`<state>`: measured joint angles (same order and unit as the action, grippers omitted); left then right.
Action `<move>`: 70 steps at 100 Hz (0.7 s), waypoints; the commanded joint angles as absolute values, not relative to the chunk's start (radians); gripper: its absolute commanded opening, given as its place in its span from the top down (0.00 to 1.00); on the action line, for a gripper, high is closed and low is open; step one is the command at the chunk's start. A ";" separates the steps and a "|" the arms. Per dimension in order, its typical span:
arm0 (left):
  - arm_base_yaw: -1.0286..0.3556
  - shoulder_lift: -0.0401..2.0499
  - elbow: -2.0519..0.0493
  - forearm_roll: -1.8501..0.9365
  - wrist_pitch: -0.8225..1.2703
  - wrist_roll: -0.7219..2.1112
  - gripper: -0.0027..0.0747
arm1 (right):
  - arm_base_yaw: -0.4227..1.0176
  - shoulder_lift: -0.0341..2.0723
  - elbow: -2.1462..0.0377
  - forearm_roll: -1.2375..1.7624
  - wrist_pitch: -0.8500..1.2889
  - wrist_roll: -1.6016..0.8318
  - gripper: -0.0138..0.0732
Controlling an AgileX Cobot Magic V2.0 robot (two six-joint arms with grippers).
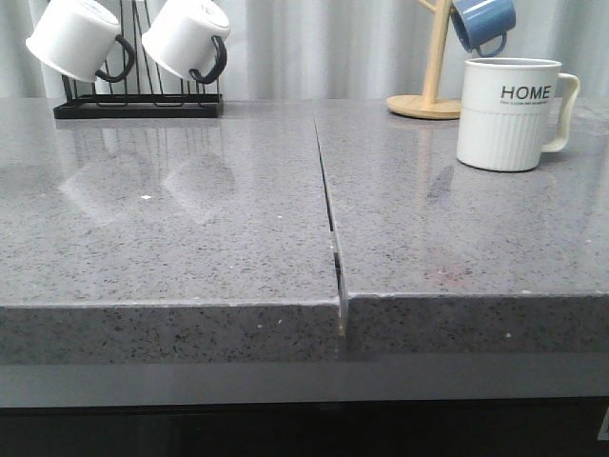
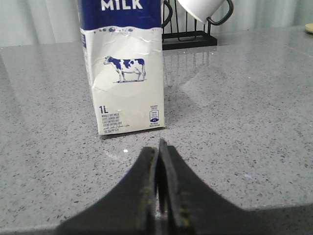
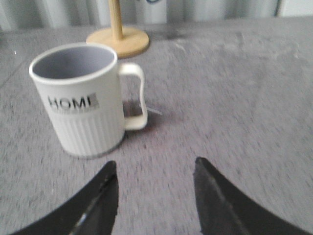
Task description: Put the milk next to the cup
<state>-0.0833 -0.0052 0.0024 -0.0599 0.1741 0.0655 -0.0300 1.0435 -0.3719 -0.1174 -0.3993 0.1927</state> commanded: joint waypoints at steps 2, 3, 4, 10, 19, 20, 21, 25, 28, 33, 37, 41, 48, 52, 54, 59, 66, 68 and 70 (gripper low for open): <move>-0.084 -0.037 0.043 -0.060 0.094 0.061 0.99 | -0.032 1.159 -0.432 -0.128 -0.631 0.191 0.42; -0.084 -0.037 0.043 -0.060 0.094 0.061 0.99 | -0.032 1.167 -0.435 -0.128 -0.636 0.191 0.42; -0.084 -0.037 0.043 -0.060 0.094 0.061 0.99 | -0.032 1.183 -0.437 -0.130 -0.642 0.191 0.42; -0.084 -0.037 0.043 -0.060 0.094 0.061 0.99 | -0.032 1.246 -0.468 -0.132 -0.665 0.189 0.42; -0.084 -0.037 0.043 -0.060 0.094 0.061 0.99 | -0.032 1.338 -0.524 -0.156 -0.678 0.178 0.42; -0.084 -0.037 0.043 -0.060 0.094 0.061 0.99 | -0.032 1.344 -0.529 -0.162 -0.679 0.177 0.42; -0.084 -0.037 0.043 -0.060 0.094 0.061 0.99 | -0.032 1.357 -0.538 -0.164 -0.680 0.176 0.42; -0.084 -0.037 0.043 -0.060 0.094 0.061 0.99 | -0.032 1.395 -0.561 -0.178 -0.687 0.173 0.42; -0.084 -0.037 0.043 -0.060 0.094 0.061 0.99 | -0.032 1.419 -0.582 -0.182 -0.693 0.173 0.42; -0.084 -0.037 0.043 -0.060 0.094 0.061 0.99 | -0.032 1.458 -0.611 -0.184 -0.696 0.173 0.42; -0.084 -0.037 0.043 -0.060 0.094 0.061 0.99 | -0.032 1.491 -0.634 -0.184 -0.697 0.173 0.42; -0.084 -0.037 0.043 -0.060 0.094 0.061 0.99 | -0.032 1.516 -0.652 -0.184 -0.699 0.173 0.42; -0.084 -0.037 0.043 -0.060 0.094 0.061 0.99 | -0.032 1.566 -0.685 -0.184 -0.715 0.173 0.42; -0.084 -0.037 0.043 -0.060 0.094 0.061 0.99 | -0.032 1.589 -0.699 -0.184 -0.730 0.173 0.42; -0.084 -0.037 0.043 -0.060 0.094 0.061 0.99 | -0.033 1.601 -0.707 -0.184 -0.738 0.173 0.42; -0.084 -0.037 0.043 -0.060 0.094 0.061 0.99 | -0.033 1.630 -0.726 -0.183 -0.756 0.173 0.42; -0.084 -0.037 0.043 -0.060 0.094 0.061 0.99 | -0.033 1.666 -0.754 -0.183 -0.768 0.172 0.42; -0.084 -0.037 0.043 -0.060 0.094 0.061 0.99 | -0.033 1.676 -0.764 -0.183 -0.769 0.172 0.42; -0.084 -0.037 0.043 -0.060 0.094 0.061 0.99 | -0.033 1.687 -0.774 -0.183 -0.769 0.172 0.42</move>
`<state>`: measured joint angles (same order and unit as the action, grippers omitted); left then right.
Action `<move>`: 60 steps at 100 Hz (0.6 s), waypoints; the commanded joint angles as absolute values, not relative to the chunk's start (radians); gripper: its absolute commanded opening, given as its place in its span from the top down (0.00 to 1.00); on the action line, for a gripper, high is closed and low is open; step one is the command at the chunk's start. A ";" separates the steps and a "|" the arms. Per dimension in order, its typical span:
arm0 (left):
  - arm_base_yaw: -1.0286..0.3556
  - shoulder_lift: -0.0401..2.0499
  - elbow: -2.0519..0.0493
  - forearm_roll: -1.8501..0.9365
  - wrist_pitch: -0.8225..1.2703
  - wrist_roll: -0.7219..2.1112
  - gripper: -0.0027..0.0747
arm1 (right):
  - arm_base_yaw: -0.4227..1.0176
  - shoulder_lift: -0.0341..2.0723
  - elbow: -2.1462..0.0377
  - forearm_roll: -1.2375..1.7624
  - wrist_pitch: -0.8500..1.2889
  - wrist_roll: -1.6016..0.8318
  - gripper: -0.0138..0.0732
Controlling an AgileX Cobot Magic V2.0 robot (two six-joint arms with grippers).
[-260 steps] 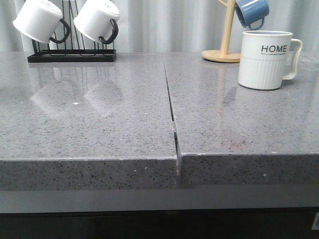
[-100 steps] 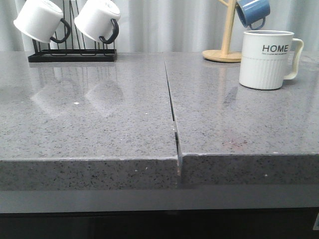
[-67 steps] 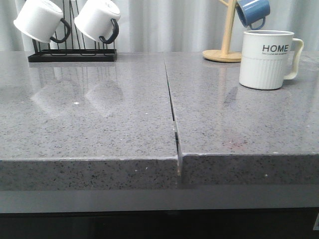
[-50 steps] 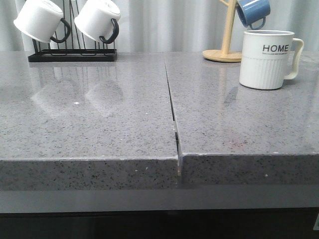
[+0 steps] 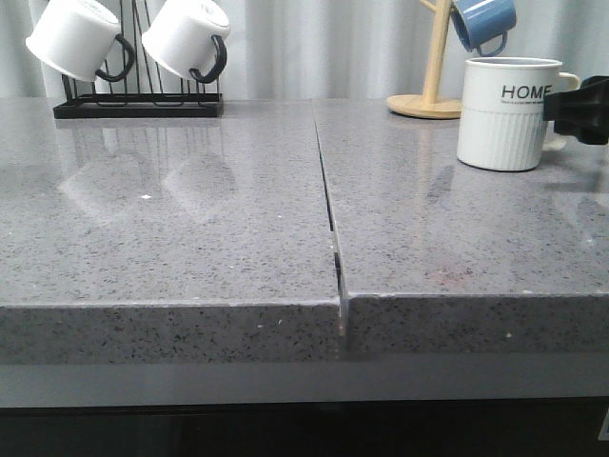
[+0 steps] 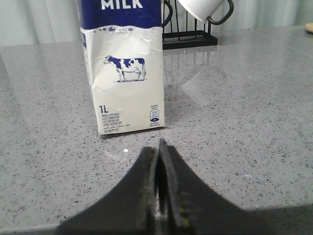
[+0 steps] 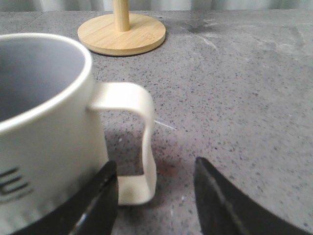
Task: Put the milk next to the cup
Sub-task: 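Push the white HOME mug with the right gripper toward the table center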
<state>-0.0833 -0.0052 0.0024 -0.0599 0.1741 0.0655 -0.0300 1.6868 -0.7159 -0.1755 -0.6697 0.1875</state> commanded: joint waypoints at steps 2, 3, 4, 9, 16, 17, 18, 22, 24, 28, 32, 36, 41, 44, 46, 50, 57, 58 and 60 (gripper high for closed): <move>-0.084 -0.037 0.043 -0.060 0.094 0.061 0.99 | -0.035 1.696 -0.784 -0.183 -0.770 0.172 0.42; -0.084 -0.037 0.043 -0.060 0.094 0.061 0.99 | -0.036 1.699 -0.787 -0.183 -0.770 0.172 0.42; -0.084 -0.037 0.043 -0.060 0.094 0.061 0.99 | -0.037 1.706 -0.794 -0.183 -0.770 0.172 0.42; -0.084 -0.037 0.043 -0.060 0.094 0.061 0.99 | -0.039 1.728 -0.815 -0.183 -0.773 0.172 0.43; -0.084 -0.037 0.043 -0.060 0.094 0.061 0.99 | -0.039 1.753 -0.839 -0.183 -0.773 0.172 0.51; -0.084 -0.037 0.043 -0.060 0.094 0.061 0.99 | -0.039 1.754 -0.841 -0.183 -0.773 0.172 0.52; -0.084 -0.037 0.043 -0.060 0.094 0.061 0.99 | -0.039 1.757 -0.844 -0.183 -0.773 0.172 0.54; -0.084 -0.037 0.043 -0.060 0.094 0.061 0.99 | -0.039 1.762 -0.849 -0.184 -0.772 0.172 0.61; -0.084 -0.037 0.043 -0.060 0.094 0.061 0.99 | -0.039 1.763 -0.849 -0.184 -0.774 0.172 0.65; -0.084 -0.037 0.043 -0.060 0.094 0.061 0.99 | -0.039 1.763 -0.849 -0.185 -0.773 0.172 0.74; -0.084 -0.037 0.043 -0.060 0.094 0.061 0.99 | -0.038 1.763 -0.849 -0.189 -0.770 0.172 0.82; -0.084 -0.037 0.043 -0.060 0.094 0.061 0.99 | -0.036 1.763 -0.849 -0.191 -0.770 0.172 0.87; -0.084 -0.037 0.043 -0.060 0.094 0.061 0.99 | -0.033 1.763 -0.849 -0.191 -0.773 0.172 0.93; -0.084 -0.037 0.043 -0.060 0.094 0.061 0.99 | -0.032 1.763 -0.849 -0.191 -0.776 0.172 0.92; -0.084 -0.037 0.043 -0.060 0.094 0.061 0.99 | -0.030 1.762 -0.849 -0.191 -0.775 0.172 0.92; -0.084 -0.037 0.043 -0.060 0.094 0.061 0.99 | -0.024 1.759 -0.849 -0.191 -0.775 0.172 0.92; -0.084 -0.037 0.043 -0.060 0.094 0.061 0.99 | -0.005 1.748 -0.848 -0.191 -0.769 0.172 0.92; -0.084 -0.037 0.043 -0.060 0.094 0.061 0.99 | 0.000 1.742 -0.848 -0.191 -0.767 0.172 0.92; -0.084 -0.037 0.043 -0.060 0.094 0.061 0.99 | 0.006 1.739 -0.848 -0.191 -0.766 0.172 0.92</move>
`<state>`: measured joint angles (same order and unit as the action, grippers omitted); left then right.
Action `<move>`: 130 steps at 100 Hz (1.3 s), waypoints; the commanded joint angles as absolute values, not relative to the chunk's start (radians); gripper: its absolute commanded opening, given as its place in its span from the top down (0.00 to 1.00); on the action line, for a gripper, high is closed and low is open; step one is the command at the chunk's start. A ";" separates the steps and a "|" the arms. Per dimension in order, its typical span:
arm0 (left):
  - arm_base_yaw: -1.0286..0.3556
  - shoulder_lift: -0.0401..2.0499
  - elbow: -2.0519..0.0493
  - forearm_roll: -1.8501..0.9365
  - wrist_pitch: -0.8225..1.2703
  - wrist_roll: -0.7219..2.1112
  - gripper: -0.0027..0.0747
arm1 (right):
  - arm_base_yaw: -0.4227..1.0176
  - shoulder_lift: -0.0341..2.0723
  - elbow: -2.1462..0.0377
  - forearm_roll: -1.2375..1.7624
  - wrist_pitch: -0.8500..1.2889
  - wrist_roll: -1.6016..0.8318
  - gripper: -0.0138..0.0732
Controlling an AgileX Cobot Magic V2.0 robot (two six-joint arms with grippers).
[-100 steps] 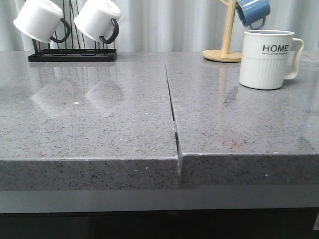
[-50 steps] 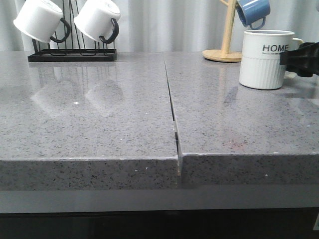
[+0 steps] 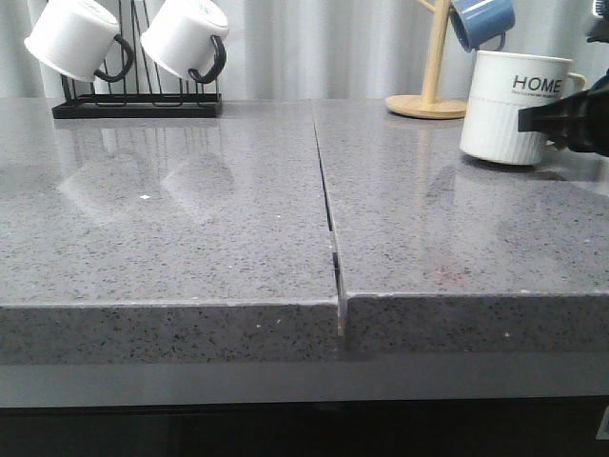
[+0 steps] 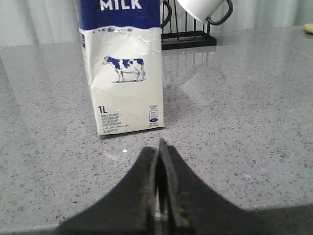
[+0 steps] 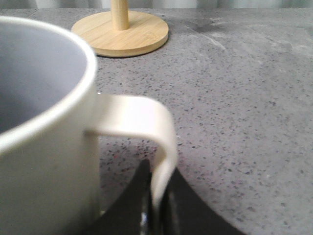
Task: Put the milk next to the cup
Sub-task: 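Push the white HOME mug with the right gripper toward the table center, then withdraw the right gripper away from the mug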
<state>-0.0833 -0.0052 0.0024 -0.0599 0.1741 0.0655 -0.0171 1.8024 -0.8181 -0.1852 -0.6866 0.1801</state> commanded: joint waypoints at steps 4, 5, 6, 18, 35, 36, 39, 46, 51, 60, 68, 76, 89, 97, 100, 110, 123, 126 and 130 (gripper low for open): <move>-0.084 -0.037 0.043 -0.060 0.094 0.061 0.99 | 0.025 1.728 -0.847 -0.191 -0.763 0.172 0.92; -0.084 -0.037 0.043 -0.060 0.094 0.061 0.99 | 0.029 1.724 -0.847 -0.191 -0.762 0.172 0.92; -0.084 -0.037 0.043 -0.060 0.094 0.061 0.99 | 0.032 1.721 -0.847 -0.191 -0.762 0.172 0.92; -0.084 -0.037 0.043 -0.060 0.094 0.061 0.99 | 0.109 1.686 -0.847 -0.191 -0.749 0.172 0.92; -0.084 -0.037 0.043 -0.060 0.094 0.061 0.99 | 0.238 1.678 -0.847 -0.191 -0.740 0.172 0.92; -0.084 -0.037 0.043 -0.060 0.094 0.061 0.99 | 0.243 1.678 -0.847 -0.191 -0.740 0.172 0.92; -0.084 -0.037 0.043 -0.060 0.094 0.061 0.99 | 0.264 1.680 -0.847 -0.191 -0.738 0.172 0.92; -0.084 -0.037 0.043 -0.060 0.094 0.061 0.99 | 0.311 1.687 -0.848 -0.191 -0.738 0.172 0.92; -0.084 -0.037 0.043 -0.060 0.094 0.061 0.99 | 0.338 1.696 -0.849 -0.191 -0.739 0.172 0.92; -0.084 -0.037 0.043 -0.060 0.094 0.061 0.99 | 0.372 1.720 -0.850 -0.191 -0.742 0.172 0.92; -0.084 -0.037 0.043 -0.060 0.094 0.061 0.99 | 0.388 1.740 -0.850 -0.191 -0.745 0.172 0.92; -0.084 -0.037 0.043 -0.060 0.094 0.061 0.99 | 0.397 1.745 -0.850 -0.191 -0.745 0.172 0.89; -0.084 -0.037 0.043 -0.060 0.094 0.061 0.99 | 0.397 1.745 -0.848 -0.191 -0.744 0.172 0.64; -0.084 -0.037 0.043 -0.060 0.094 0.061 0.99 | 0.397 1.745 -0.840 -0.191 -0.744 0.172 0.51; -0.084 -0.037 0.043 -0.060 0.094 0.061 0.99 | 0.397 1.743 -0.834 -0.191 -0.744 0.172 0.47; -0.084 -0.037 0.043 -0.060 0.094 0.061 0.99 | 0.395 1.712 -0.791 -0.191 -0.753 0.172 0.47; -0.084 -0.037 0.043 -0.060 0.094 0.061 0.99 | 0.387 1.619 -0.704 -0.191 -0.764 0.172 0.47; -0.084 -0.037 0.043 -0.060 0.094 0.061 0.99 | 0.384 1.595 -0.686 -0.191 -0.767 0.172 0.47; -0.084 -0.037 0.043 -0.060 0.094 0.061 0.99 | 0.382 1.561 -0.658 -0.191 -0.767 0.165 0.47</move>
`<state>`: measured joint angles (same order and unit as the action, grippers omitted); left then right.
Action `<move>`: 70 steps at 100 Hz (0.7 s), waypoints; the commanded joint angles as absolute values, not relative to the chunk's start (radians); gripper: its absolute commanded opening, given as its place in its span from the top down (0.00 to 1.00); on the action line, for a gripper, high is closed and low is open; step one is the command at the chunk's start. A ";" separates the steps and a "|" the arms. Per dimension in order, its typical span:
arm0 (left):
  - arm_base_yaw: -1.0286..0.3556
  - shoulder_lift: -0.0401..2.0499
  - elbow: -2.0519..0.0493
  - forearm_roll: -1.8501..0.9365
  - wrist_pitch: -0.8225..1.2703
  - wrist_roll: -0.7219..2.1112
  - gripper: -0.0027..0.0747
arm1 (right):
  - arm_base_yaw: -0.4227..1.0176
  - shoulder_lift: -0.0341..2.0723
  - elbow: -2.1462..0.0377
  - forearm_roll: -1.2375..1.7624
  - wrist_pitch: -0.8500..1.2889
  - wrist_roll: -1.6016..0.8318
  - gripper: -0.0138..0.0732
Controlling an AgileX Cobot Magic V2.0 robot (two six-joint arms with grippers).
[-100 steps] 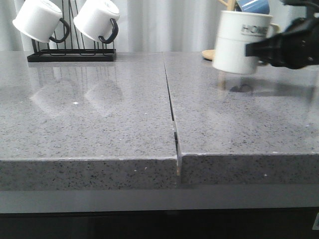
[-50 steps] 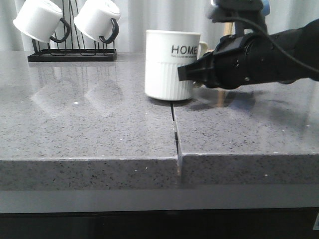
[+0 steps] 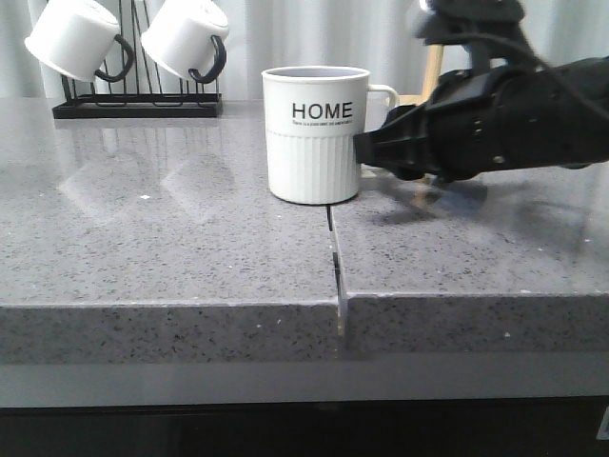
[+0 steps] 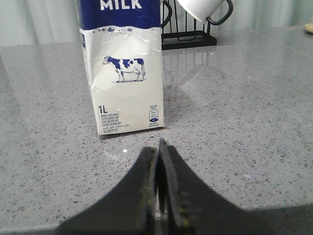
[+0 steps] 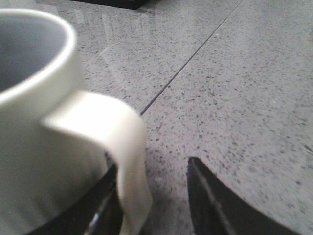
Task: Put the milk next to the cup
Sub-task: 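Withdraw the right gripper away from the mug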
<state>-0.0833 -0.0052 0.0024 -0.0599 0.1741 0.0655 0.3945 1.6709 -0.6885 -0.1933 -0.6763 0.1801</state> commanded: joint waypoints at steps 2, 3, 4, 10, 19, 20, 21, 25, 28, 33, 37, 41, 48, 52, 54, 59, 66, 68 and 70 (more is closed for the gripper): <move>-0.084 -0.037 0.043 -0.060 0.094 0.061 0.99 | 0.379 1.545 -0.644 -0.191 -0.766 0.158 0.47; -0.084 -0.037 0.043 -0.060 0.094 0.061 0.99 | 0.379 1.539 -0.640 -0.191 -0.766 0.156 0.48; -0.084 -0.037 0.043 -0.060 0.094 0.061 0.99 | 0.378 1.534 -0.635 -0.191 -0.766 0.153 0.48; -0.084 -0.037 0.043 -0.060 0.094 0.061 0.99 | 0.374 1.483 -0.594 -0.191 -0.766 0.140 0.53; -0.084 -0.037 0.043 -0.060 0.094 0.061 0.99 | 0.374 1.407 -0.536 -0.191 -0.767 0.140 0.66; -0.084 -0.037 0.043 -0.060 0.094 0.061 0.99 | 0.374 1.393 -0.526 -0.191 -0.766 0.140 0.67; -0.084 -0.037 0.043 -0.060 0.094 0.061 0.99 | 0.374 1.379 -0.516 -0.191 -0.766 0.140 0.69; -0.084 -0.037 0.043 -0.060 0.094 0.061 0.99 | 0.374 1.336 -0.486 -0.191 -0.766 0.140 0.75; -0.084 -0.037 0.043 -0.060 0.094 0.061 0.99 | 0.374 1.313 -0.471 -0.191 -0.766 0.140 0.78; -0.084 -0.037 0.043 -0.060 0.094 0.061 0.99 | 0.374 1.251 -0.431 -0.191 -0.766 0.140 0.83; -0.084 -0.037 0.043 -0.060 0.094 0.061 0.99 | 0.374 1.210 -0.407 -0.191 -0.766 0.140 0.85; -0.084 -0.037 0.043 -0.060 0.094 0.061 0.99 | 0.374 1.161 -0.378 -0.191 -0.766 0.140 0.88; -0.084 -0.037 0.043 -0.060 0.094 0.061 0.99 | 0.374 1.068 -0.324 -0.191 -0.765 0.140 0.89; -0.084 -0.037 0.043 -0.060 0.094 0.061 0.99 | 0.374 1.026 -0.300 -0.191 -0.765 0.140 0.89; -0.084 -0.037 0.043 -0.060 0.094 0.061 0.99 | 0.374 1.001 -0.287 -0.191 -0.763 0.140 0.89; -0.084 -0.037 0.043 -0.060 0.094 0.061 0.99 | 0.374 0.943 -0.256 -0.191 -0.757 0.141 0.89; -0.084 -0.037 0.043 -0.060 0.094 0.061 0.99 | 0.374 0.859 -0.217 -0.191 -0.730 0.151 0.89; -0.084 -0.037 0.043 -0.060 0.094 0.061 0.99 | 0.374 0.833 -0.207 -0.191 -0.715 0.156 0.89; -0.084 -0.037 0.043 -0.060 0.094 0.061 0.99 | 0.374 0.807 -0.199 -0.191 -0.698 0.162 0.89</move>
